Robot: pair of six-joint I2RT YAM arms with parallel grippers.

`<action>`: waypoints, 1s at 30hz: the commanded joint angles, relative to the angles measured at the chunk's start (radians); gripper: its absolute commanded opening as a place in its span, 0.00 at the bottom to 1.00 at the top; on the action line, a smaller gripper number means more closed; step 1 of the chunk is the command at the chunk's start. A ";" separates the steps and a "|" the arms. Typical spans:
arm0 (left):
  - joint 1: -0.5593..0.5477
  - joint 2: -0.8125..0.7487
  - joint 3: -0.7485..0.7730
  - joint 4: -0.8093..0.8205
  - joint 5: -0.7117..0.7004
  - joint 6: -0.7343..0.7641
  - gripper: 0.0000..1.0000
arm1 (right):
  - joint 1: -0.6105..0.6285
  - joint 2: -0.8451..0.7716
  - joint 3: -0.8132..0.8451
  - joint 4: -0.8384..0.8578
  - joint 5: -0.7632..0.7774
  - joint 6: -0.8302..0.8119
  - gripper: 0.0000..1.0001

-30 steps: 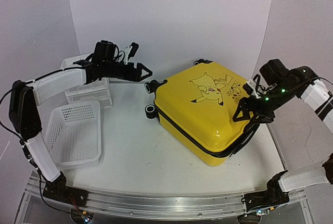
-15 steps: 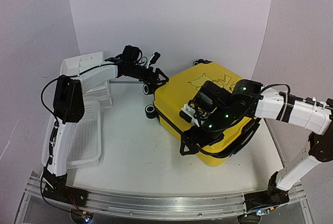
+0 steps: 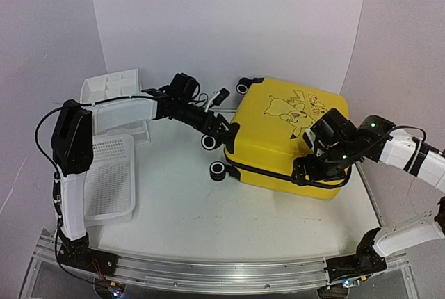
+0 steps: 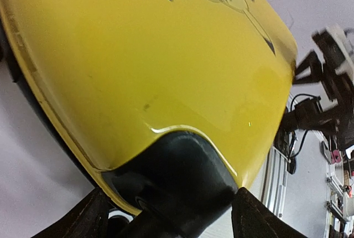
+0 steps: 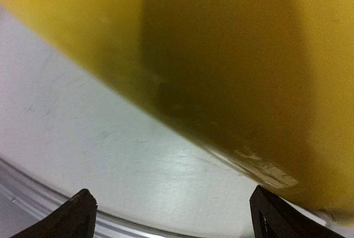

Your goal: Open, take out, and arrange the luggage

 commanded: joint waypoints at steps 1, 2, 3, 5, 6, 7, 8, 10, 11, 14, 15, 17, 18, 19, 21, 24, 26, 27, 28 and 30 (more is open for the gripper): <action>-0.155 -0.109 -0.166 -0.074 -0.034 -0.050 0.75 | -0.094 -0.076 0.004 -0.077 0.128 -0.155 0.98; -0.185 -0.135 -0.202 -0.043 -0.038 -0.067 0.75 | -0.114 -0.079 0.011 -0.087 0.123 -0.191 0.98; -0.215 -0.159 -0.242 -0.016 -0.053 -0.084 0.75 | -0.124 -0.076 0.024 -0.101 0.122 -0.226 0.98; -0.281 -0.192 -0.280 0.038 -0.080 -0.122 0.76 | -0.133 -0.051 0.055 -0.128 0.120 -0.281 0.98; -0.303 -0.201 -0.288 0.056 -0.083 -0.137 0.75 | -0.133 -0.037 0.071 -0.137 0.119 -0.302 0.98; -0.327 -0.208 -0.290 0.071 -0.093 -0.151 0.75 | -0.133 -0.025 0.085 -0.144 0.112 -0.321 0.98; -0.344 -0.214 -0.290 0.079 -0.106 -0.159 0.75 | -0.133 -0.015 0.102 -0.150 0.095 -0.346 0.98; -0.364 -0.226 -0.292 0.092 -0.118 -0.173 0.76 | -0.133 -0.017 0.127 -0.161 0.070 -0.400 0.98; -0.367 -0.233 -0.294 0.095 -0.108 -0.178 0.76 | -0.133 -0.027 0.137 -0.162 0.056 -0.433 0.98; -0.366 -0.272 -0.320 0.091 -0.128 -0.169 0.78 | -0.125 -0.062 0.186 -0.148 -0.028 -0.515 0.98; -0.363 -0.296 -0.339 0.087 -0.149 -0.162 0.79 | -0.114 -0.070 0.202 -0.134 -0.052 -0.534 0.98; -0.344 -0.360 -0.398 0.086 -0.172 -0.160 0.81 | -0.074 -0.070 0.229 -0.107 -0.101 -0.621 0.98; -0.329 -0.394 -0.428 0.091 -0.176 -0.164 0.82 | -0.045 -0.063 0.236 -0.089 -0.113 -0.663 0.98; -0.313 -0.431 -0.462 0.093 -0.185 -0.167 0.82 | -0.002 -0.053 0.240 -0.074 -0.123 -0.729 0.98; -0.269 -0.533 -0.540 0.093 -0.215 -0.174 0.83 | 0.067 -0.016 0.245 -0.032 -0.153 -0.853 0.98; -0.188 -0.676 -0.652 0.099 -0.261 -0.210 0.85 | 0.165 0.071 0.285 -0.007 -0.165 -1.051 0.98; -0.153 -0.767 -0.720 0.103 -0.305 -0.228 0.88 | 0.198 0.137 0.329 -0.004 -0.181 -1.174 0.98; -0.147 -0.807 -0.748 0.102 -0.326 -0.234 0.89 | 0.207 0.168 0.344 -0.011 -0.222 -1.236 0.98; -0.143 -0.842 -0.773 0.103 -0.336 -0.238 0.90 | 0.216 0.192 0.356 -0.026 -0.240 -1.324 0.98; -0.142 -0.897 -0.816 0.103 -0.343 -0.251 0.90 | 0.229 0.233 0.368 0.003 -0.202 -1.400 0.98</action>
